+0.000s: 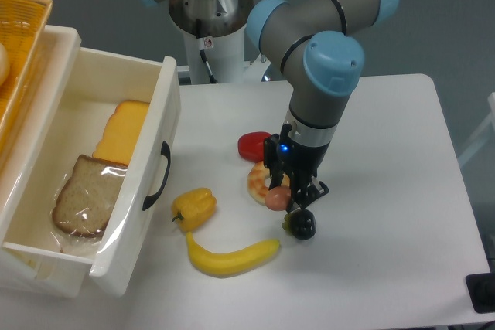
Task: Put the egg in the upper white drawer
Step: 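Lower the gripper over the brown egg beside the ring cookie and close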
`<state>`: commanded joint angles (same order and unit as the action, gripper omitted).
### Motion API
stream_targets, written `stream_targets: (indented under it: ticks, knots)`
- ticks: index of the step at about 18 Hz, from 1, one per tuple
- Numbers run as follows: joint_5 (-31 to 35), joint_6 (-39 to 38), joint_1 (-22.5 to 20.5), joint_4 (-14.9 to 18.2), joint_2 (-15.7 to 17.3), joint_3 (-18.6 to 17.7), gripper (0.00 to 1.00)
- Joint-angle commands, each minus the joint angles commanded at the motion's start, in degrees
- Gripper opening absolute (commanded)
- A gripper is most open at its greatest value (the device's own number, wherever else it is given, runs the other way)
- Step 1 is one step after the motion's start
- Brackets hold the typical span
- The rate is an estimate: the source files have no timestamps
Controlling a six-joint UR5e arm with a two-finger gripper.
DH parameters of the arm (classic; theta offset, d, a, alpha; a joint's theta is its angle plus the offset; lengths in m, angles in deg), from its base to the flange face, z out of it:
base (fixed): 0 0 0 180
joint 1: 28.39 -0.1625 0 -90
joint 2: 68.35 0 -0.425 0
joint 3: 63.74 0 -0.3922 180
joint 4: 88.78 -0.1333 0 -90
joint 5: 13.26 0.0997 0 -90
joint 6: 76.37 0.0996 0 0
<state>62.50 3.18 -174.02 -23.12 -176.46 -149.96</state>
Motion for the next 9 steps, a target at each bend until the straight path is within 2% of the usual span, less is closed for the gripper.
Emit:
stream_targets:
  ticks: [7, 9]
  knots:
    - [0.27, -6.84, 0.35, 0.26, 4.30, 0.35, 0.13]
    - [0.18, -8.87, 0.53, 0.26, 4.66, 0.35, 0.13]
